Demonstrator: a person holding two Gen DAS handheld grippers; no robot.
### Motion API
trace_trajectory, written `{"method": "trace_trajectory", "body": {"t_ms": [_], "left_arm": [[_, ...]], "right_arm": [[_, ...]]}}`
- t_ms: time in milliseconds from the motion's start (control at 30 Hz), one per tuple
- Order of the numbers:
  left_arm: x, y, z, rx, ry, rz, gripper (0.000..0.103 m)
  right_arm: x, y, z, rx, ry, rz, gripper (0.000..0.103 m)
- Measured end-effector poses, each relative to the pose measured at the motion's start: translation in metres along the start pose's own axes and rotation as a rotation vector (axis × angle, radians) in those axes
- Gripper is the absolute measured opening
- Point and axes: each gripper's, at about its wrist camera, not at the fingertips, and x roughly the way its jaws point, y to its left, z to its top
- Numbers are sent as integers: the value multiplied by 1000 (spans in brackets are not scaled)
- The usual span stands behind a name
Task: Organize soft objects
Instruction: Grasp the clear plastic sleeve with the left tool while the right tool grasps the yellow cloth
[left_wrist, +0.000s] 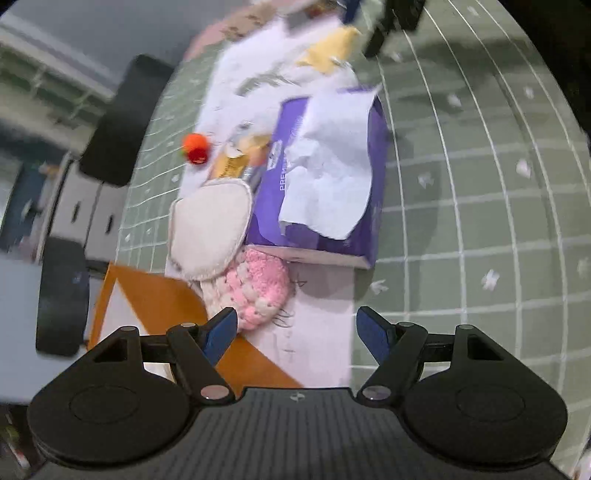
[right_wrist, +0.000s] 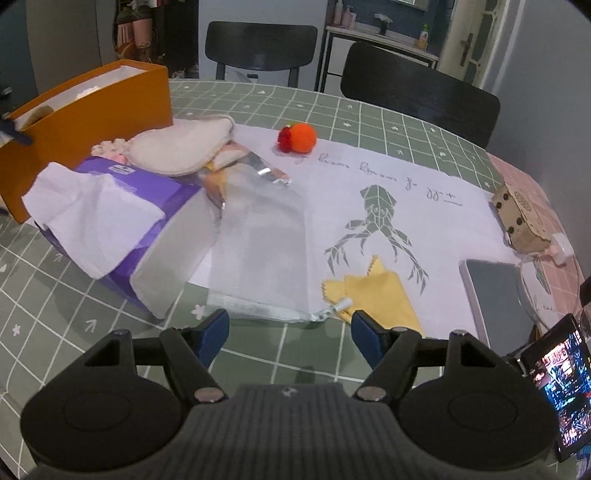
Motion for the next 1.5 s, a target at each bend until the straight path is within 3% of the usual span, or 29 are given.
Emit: {"method": "trace_trajectory", "body": {"t_ms": [133, 233, 467, 600, 733, 867, 1200, 1500], "left_arm": [[25, 17, 11, 91, 59, 0, 86], [37, 37, 18, 62, 68, -14, 86], [63, 102, 35, -161, 52, -81, 87], [82, 127, 49, -289, 57, -83, 88], [110, 140, 65, -430, 63, -146, 88], [127, 134, 77, -433, 53, -163, 88], [151, 123, 106, -407, 66, -150, 91], [155, 110, 116, -338, 123, -48, 91]], "right_arm": [[-7, 0, 1, 9, -22, 10, 73], [-10, -2, 1, 32, -39, 19, 73], [-6, -9, 5, 58, -43, 28, 73], [0, -11, 5, 60, -34, 36, 73], [0, -14, 5, 63, -31, 43, 73], [5, -22, 7, 73, -22, 26, 79], [11, -34, 7, 113, -10, 14, 79], [17, -43, 6, 144, 0, 0, 79]]}}
